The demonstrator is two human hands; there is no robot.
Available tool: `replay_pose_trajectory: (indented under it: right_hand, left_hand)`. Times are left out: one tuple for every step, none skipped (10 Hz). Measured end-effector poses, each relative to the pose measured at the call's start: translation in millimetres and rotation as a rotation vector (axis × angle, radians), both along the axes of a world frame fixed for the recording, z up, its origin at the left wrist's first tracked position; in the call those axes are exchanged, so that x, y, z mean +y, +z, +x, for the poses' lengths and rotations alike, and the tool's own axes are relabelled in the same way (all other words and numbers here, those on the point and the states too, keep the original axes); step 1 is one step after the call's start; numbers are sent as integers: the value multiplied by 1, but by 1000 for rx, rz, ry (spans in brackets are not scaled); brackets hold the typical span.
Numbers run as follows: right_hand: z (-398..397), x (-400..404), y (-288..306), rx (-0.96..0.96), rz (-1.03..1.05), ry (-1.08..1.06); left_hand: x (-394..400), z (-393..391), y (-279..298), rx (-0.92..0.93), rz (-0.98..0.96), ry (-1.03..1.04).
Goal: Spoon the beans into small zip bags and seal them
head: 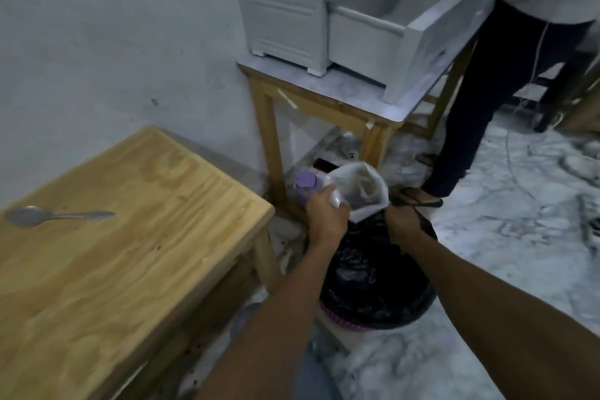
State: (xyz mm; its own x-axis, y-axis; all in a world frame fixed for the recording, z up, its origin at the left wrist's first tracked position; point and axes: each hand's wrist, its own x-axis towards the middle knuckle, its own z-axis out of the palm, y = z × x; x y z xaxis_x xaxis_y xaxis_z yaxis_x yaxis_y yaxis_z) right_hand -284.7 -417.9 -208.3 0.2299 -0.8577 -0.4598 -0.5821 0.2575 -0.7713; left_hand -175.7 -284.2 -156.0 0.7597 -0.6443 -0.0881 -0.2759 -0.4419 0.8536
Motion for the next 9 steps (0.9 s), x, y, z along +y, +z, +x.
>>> replay_pose_trajectory:
  right_hand:
    - [-16,24,-45,141,119,-5]
    - [-23,38,-75,167,142,-35]
    - [-29,46,-91,209,176,-77]
    - [-32,49,-102,215,177,-104]
    - [-35,45,-117,161,271,-125]
    - [-34,40,-118,145,347,-110]
    - [-29,34,-104,22,408,-145]
    - [-23,24,-93,-74,403,-168]
    - [-9,21,-62,-91,280,-165]
  left_hand:
    - [5,-14,-49,37,142,7]
    - [8,-20,-85,49,300,13]
    - [10,-19,-112,33,430,-32]
    - [10,-21,-124,73,459,-51]
    - [9,-23,-124,124,530,-160]
    - [8,-20,-124,95,590,-202]
    - [7,-14,-106,-6,614,-182]
    - [11,-6,-85,-32,504,-86]
    - [21,1,-69,-71,401,-6]
